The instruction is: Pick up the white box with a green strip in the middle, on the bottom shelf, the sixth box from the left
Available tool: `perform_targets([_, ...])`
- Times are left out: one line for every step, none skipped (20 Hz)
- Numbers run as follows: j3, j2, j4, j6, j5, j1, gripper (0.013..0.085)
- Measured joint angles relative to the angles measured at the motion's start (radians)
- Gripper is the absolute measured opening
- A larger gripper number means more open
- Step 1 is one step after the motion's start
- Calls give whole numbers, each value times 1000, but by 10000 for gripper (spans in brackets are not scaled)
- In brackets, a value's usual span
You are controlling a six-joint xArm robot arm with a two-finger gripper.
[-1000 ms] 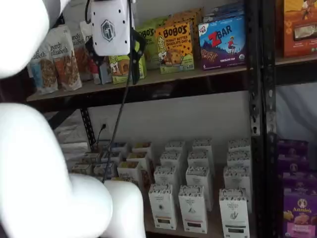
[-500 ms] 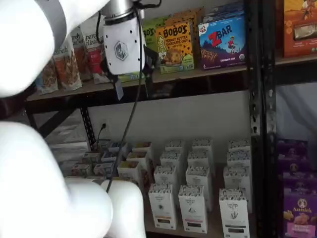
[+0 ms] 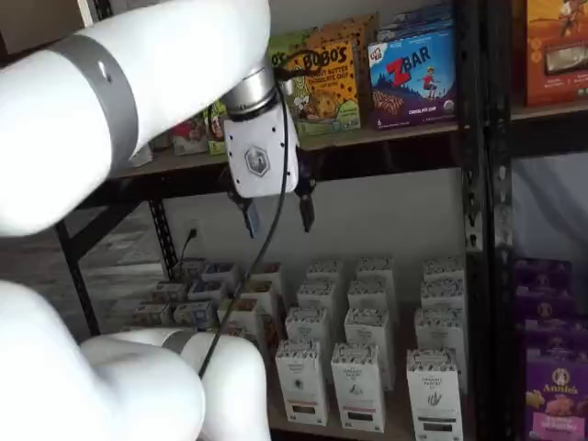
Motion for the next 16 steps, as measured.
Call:
perform_targets([23, -4, -1, -6, -21, -6, 850])
perform_targets([47, -10, -5, -10, -44, -10, 850])
perform_targets([72, -14, -8, -13, -66, -14, 850])
perform_targets([93, -15, -9, -16, -85, -18, 850])
perform_targets([121, -15, -10, -20, -110, -22, 850])
perform_targets([151, -13, -10, -22, -139, -24, 850])
perform_targets([181, -9, -13, -20, -168, -23, 850])
perform_targets([209, -5, -15, -17, -200, -21, 850])
perform_targets([236, -1, -16, -15, -233, -18, 850])
perform_targets([263, 4, -13, -14, -269, -17, 850])
perform_targets([288, 11, -13, -11, -307, -15, 850])
perform_targets([310, 19, -14, -8, -343, -13, 850])
perform_targets([327, 30, -12, -8, -376, -12, 850])
perform_targets([342, 46, -10, -7, -405, -10, 850])
perform_targets([356, 63, -11, -3, -437, -7, 850])
perform_targets([367, 76, -11, -1, -461, -4, 850])
